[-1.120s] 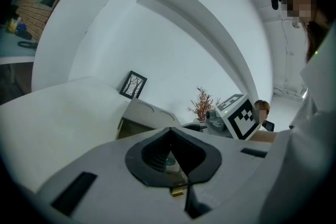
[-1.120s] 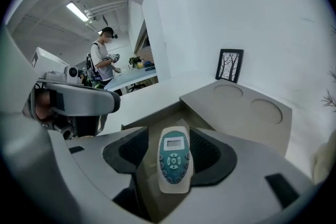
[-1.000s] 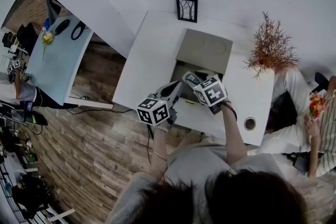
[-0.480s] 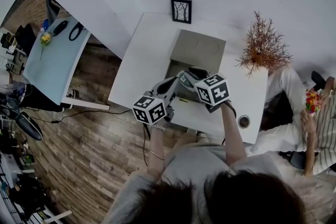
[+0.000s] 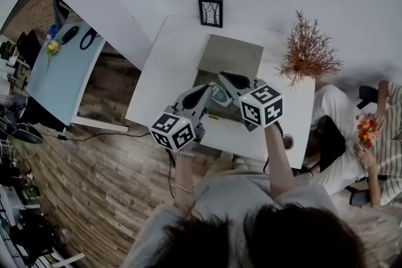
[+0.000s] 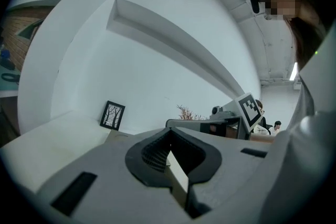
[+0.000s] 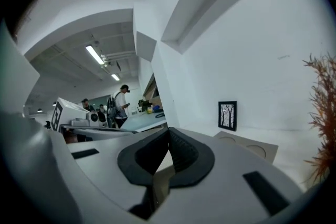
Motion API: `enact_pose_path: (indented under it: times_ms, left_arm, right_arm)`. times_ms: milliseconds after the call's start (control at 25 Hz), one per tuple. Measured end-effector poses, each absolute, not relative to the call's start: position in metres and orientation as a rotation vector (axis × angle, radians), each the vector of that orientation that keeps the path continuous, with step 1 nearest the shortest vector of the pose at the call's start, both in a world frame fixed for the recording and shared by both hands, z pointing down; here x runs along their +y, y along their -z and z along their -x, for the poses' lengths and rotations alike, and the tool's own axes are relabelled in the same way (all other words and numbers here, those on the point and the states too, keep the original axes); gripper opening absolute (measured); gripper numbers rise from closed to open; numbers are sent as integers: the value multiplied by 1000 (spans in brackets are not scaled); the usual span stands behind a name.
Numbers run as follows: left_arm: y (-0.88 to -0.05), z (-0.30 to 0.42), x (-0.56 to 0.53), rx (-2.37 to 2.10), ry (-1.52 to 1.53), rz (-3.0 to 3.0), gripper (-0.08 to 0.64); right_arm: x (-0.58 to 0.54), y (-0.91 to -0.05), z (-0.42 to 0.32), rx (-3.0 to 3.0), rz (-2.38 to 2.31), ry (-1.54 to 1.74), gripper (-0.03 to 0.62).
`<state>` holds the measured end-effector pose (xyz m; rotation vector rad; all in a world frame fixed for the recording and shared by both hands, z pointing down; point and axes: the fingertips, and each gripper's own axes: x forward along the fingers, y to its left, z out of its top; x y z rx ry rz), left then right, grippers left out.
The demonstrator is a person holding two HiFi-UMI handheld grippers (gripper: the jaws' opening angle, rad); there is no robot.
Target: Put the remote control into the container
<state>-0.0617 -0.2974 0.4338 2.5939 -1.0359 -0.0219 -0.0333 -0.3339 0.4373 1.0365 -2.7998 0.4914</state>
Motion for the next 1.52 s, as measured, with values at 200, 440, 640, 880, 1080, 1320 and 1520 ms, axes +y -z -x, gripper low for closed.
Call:
enact_pose_path:
  times_ms: [200, 440, 640, 880, 1080, 1320, 1520]
  left_arm:
    - [-407, 56, -291, -1046, 35, -2659, 3]
    - [-389, 49, -281, -1045, 40, -2697, 3]
    - [-383, 47, -274, -1050, 48, -2706, 3]
    - [-381, 40, -270, -1048, 47, -2715, 3]
    - [-378, 36, -267, -1040, 47, -2727, 3]
    - [-375, 29, -263, -1032, 49, -2743, 3]
    - [-375, 22, -258, -1028, 44, -2750, 3]
  right_arm:
    - [-323, -402, 34, -2894, -1021, -360, 0]
    - [-313, -383, 32, -2911, -1025, -272, -2]
    - [-308, -381, 28, -2896, -1026, -236, -3]
    - [-303, -374, 17, -2915, -1036, -204, -3]
    - [-299, -369, 11, -2936, -1038, -192, -3]
    - [-294, -362, 4, -2947, -1041, -152, -3]
    - [-288, -361, -2, -2954, -1039, -142, -3]
